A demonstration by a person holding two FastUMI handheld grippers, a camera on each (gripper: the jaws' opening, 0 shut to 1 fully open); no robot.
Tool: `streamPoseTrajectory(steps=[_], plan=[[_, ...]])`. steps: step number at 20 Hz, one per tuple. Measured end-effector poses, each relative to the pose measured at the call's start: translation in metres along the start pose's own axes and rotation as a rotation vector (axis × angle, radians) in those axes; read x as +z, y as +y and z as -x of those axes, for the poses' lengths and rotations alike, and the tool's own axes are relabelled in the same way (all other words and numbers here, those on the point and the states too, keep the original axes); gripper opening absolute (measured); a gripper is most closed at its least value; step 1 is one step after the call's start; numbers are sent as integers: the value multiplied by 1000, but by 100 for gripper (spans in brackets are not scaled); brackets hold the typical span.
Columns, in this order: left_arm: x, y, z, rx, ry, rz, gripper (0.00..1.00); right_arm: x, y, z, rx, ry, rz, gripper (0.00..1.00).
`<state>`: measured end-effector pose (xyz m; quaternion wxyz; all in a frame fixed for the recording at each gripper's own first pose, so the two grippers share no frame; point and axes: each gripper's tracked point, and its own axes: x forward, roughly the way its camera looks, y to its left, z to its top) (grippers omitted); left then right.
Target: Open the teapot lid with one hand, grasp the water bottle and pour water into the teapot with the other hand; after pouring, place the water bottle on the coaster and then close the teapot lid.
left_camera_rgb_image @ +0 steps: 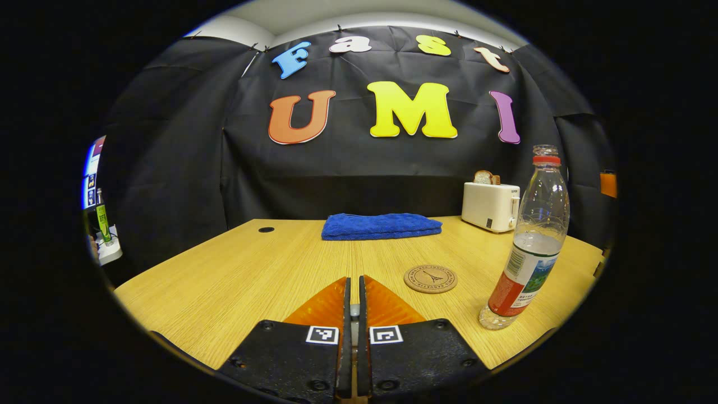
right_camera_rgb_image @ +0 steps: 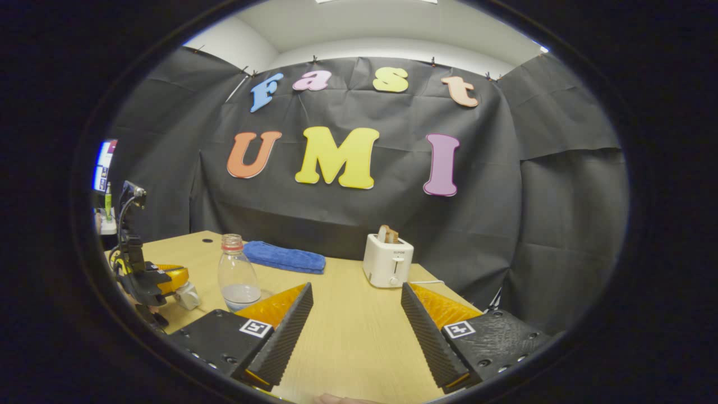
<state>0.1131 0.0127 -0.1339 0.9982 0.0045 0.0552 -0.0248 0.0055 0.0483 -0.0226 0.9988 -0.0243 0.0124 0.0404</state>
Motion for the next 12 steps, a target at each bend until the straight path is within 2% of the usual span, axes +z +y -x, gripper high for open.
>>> streamPoseTrajectory(steps=[4,5,12], plan=[[34,4,14,0,-76,20,6,-11,21,-3,46,26,-8,95],[41,8,18,6,-86,26,6,-13,30,-2,68,34,-11,98],[82,15,62,7,-60,53,6,-33,88,4,218,87,-71,95]])
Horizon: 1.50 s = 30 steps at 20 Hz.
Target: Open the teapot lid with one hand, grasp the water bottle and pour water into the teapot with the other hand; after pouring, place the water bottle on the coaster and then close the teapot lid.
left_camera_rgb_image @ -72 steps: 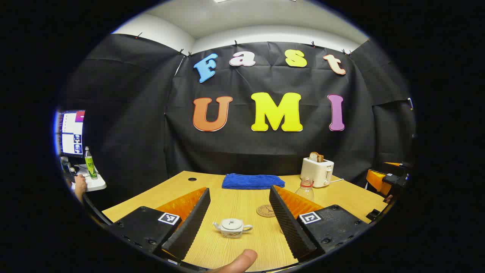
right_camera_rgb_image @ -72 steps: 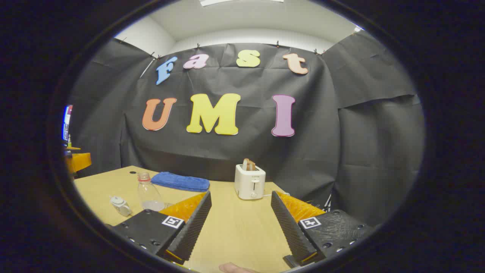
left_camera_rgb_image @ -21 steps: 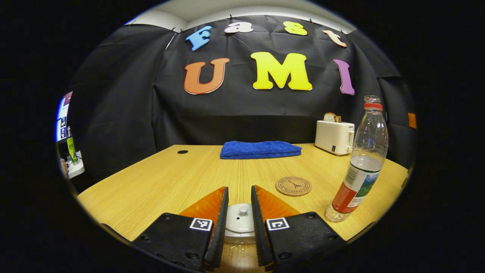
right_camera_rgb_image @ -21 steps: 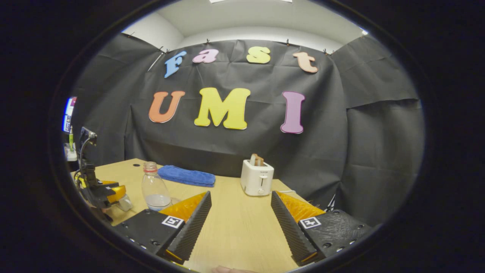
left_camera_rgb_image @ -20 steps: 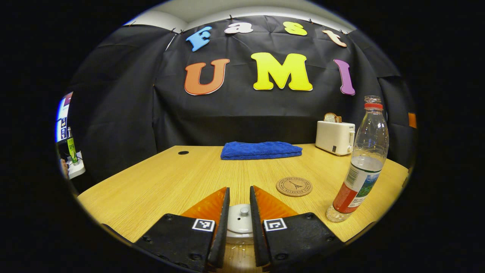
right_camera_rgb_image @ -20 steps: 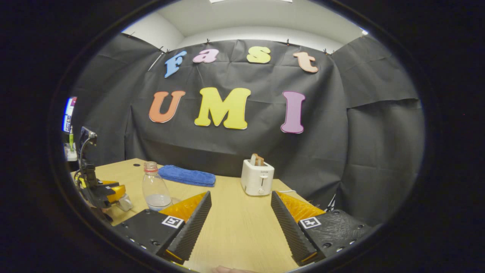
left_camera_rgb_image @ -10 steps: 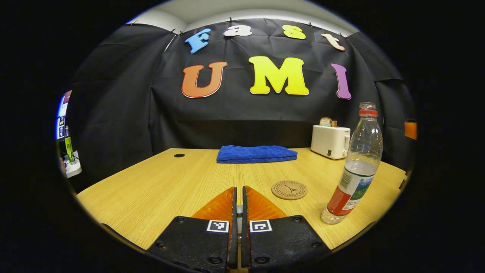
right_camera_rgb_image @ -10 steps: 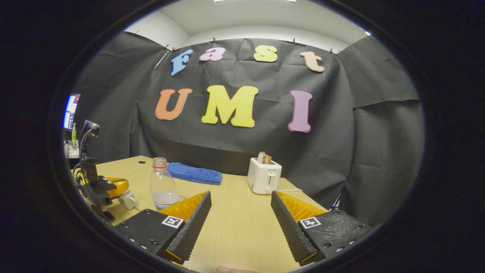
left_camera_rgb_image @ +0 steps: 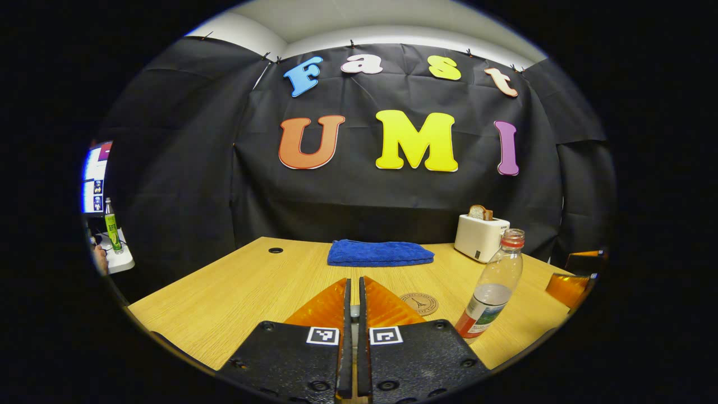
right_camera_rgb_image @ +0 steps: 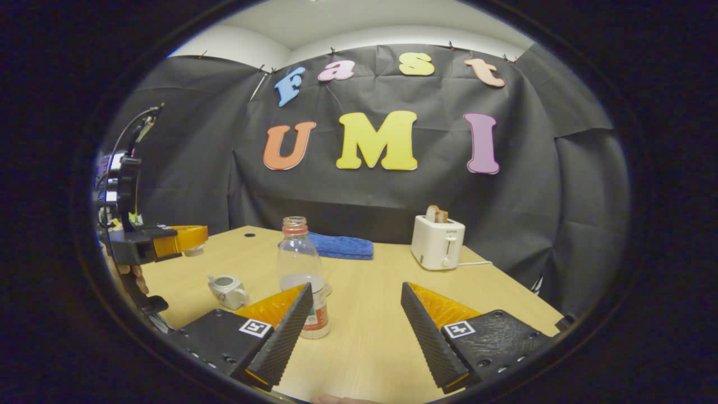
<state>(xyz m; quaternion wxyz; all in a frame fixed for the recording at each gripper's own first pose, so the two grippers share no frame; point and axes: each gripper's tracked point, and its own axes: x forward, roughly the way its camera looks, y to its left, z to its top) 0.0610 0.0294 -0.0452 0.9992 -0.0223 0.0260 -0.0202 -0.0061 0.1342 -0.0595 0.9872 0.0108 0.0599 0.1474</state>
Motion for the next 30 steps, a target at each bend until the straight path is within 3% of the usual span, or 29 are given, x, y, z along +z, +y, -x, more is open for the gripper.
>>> streamPoseTrajectory(steps=[1,2,6,13,19,22,23,27,30], plan=[[7,1,7,-2,2,4,6,-3,8,-1,19,-2,-14,98],[14,2,15,-3,-2,5,6,-4,14,-3,33,-3,-25,92],[37,13,42,4,-14,-19,6,-17,39,-15,68,31,-29,98],[41,22,51,-14,-6,-11,6,-23,62,-56,29,14,34,96],[33,36,43,-14,16,-18,6,-26,57,-81,-40,25,71,97],[29,45,39,-2,27,-31,6,-27,57,-85,-54,32,73,90],[27,47,39,1,32,-38,6,-26,60,-85,-50,32,79,79],[27,44,42,-16,39,-51,6,-18,67,-81,-34,34,144,76],[30,44,45,-22,27,-81,6,-6,66,-76,-55,25,270,75]])
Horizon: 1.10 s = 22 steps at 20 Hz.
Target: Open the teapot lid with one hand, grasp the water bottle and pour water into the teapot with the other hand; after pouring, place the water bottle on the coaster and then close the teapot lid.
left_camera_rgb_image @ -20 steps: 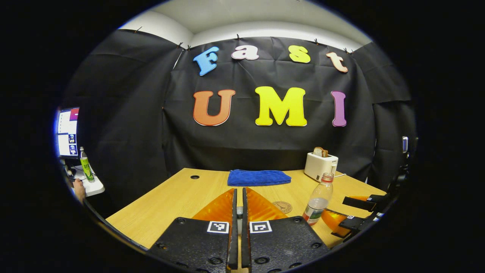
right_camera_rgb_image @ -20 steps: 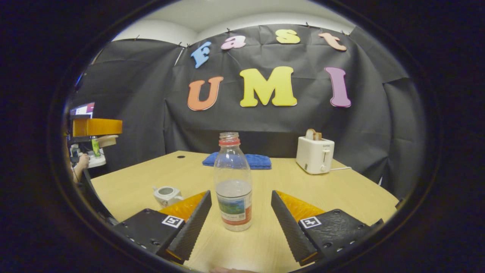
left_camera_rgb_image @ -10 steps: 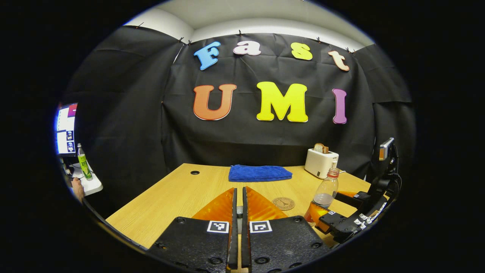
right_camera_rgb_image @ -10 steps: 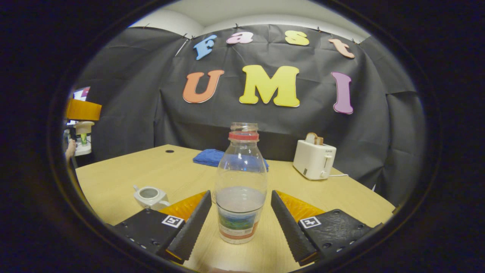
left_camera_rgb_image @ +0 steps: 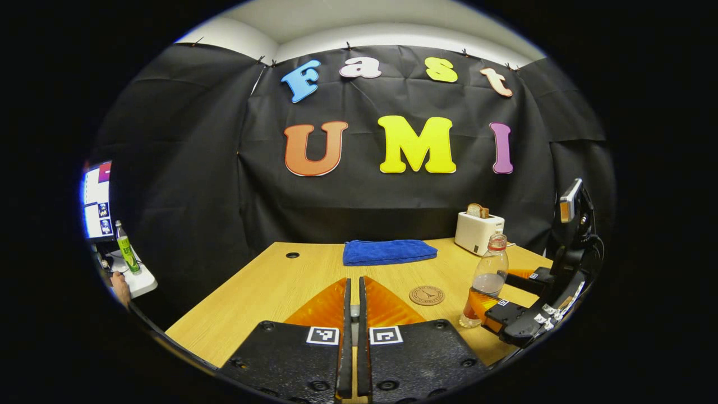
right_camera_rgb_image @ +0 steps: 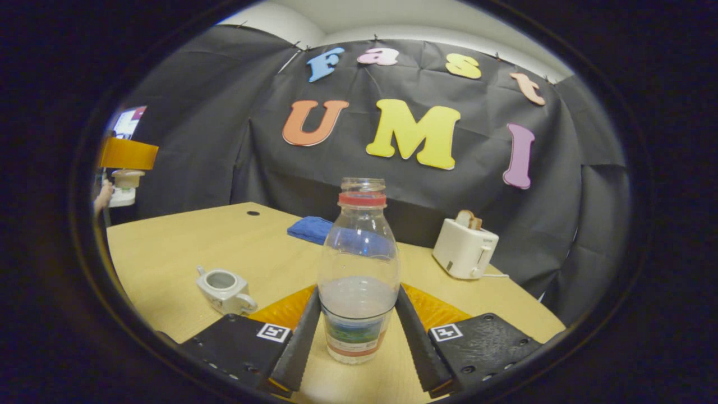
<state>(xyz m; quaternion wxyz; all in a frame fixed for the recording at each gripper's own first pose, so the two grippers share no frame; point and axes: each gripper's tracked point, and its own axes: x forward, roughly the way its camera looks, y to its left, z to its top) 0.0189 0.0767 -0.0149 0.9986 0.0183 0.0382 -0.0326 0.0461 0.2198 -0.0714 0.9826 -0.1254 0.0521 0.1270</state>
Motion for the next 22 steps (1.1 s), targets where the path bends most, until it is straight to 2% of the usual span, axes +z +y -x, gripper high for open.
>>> streamPoseTrajectory(steps=[3,7,14,22], plan=[[7,2,5,1,-20,-39,6,6,-3,5,-34,6,103,73],[17,13,14,5,-53,-32,6,1,-1,0,-64,65,236,74],[12,29,14,9,-38,5,6,-17,14,-16,-79,145,576,74],[18,37,18,12,-54,6,6,-4,24,-25,-119,105,885,74]])
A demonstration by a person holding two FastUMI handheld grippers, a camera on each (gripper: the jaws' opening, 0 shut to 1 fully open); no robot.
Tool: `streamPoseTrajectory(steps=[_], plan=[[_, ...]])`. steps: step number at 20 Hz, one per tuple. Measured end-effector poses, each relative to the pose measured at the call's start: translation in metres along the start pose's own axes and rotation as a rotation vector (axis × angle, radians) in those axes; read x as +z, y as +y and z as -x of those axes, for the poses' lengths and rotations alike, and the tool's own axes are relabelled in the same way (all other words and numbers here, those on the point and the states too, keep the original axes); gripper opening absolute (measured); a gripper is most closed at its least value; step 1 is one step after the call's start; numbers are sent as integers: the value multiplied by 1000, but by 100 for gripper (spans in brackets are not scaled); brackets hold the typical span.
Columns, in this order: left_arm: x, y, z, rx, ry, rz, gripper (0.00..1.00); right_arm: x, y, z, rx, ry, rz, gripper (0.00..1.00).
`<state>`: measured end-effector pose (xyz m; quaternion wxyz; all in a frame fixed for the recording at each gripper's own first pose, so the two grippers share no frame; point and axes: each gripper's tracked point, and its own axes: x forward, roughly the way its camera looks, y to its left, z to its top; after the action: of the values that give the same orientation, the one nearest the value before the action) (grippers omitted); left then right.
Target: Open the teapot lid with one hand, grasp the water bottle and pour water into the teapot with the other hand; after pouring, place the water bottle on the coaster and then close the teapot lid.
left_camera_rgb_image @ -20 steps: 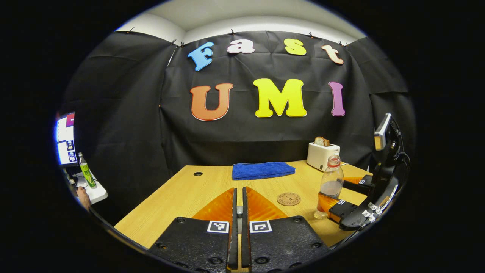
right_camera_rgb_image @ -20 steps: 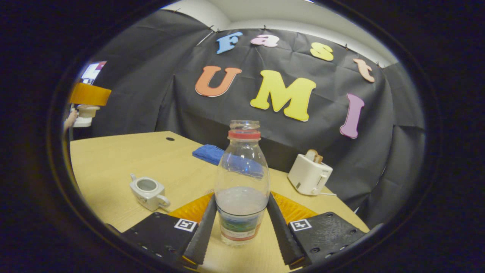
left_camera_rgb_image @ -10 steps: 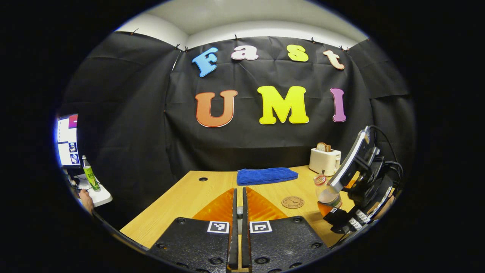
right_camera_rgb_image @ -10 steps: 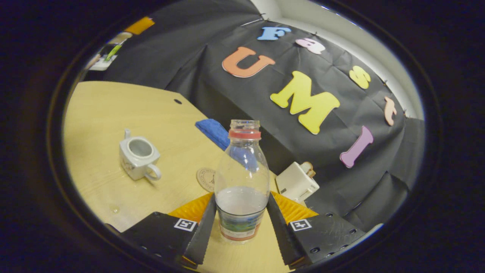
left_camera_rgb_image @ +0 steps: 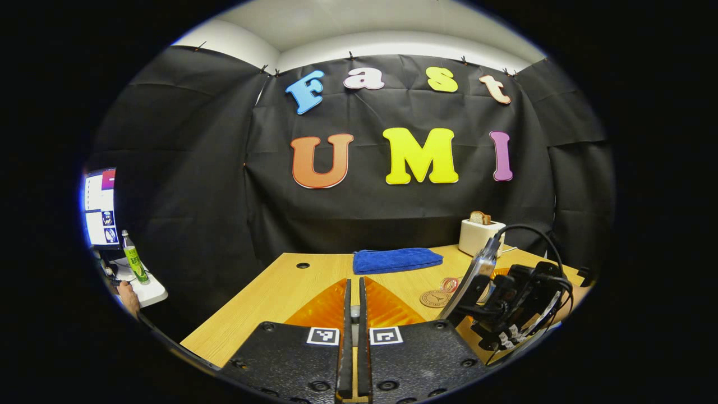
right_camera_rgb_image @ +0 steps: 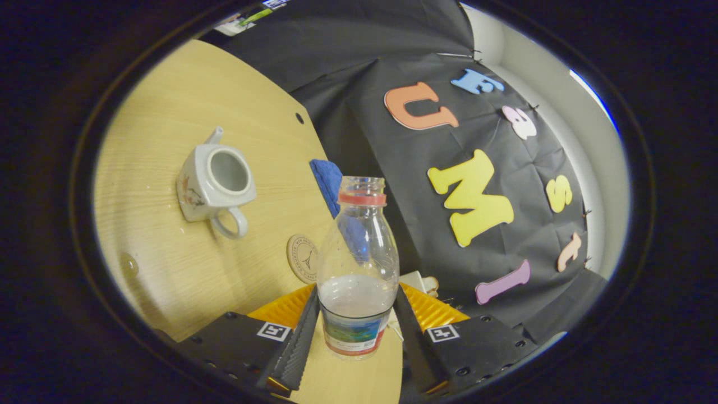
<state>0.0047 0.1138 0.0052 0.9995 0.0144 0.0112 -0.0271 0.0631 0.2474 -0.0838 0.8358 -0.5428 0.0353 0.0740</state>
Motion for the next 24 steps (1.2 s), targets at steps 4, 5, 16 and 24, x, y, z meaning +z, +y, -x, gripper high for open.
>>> streamPoseTrajectory(steps=[4,5,16,24], plan=[[2,3,1,-1,-9,1,6,-1,-1,-6,-43,5,119,74],[2,4,0,3,-8,2,6,4,-4,-7,-72,-18,155,74],[-9,9,-4,6,27,11,6,29,-2,-9,-188,-131,515,73],[-10,8,-5,2,31,9,6,43,-10,-4,-254,-163,635,75]])
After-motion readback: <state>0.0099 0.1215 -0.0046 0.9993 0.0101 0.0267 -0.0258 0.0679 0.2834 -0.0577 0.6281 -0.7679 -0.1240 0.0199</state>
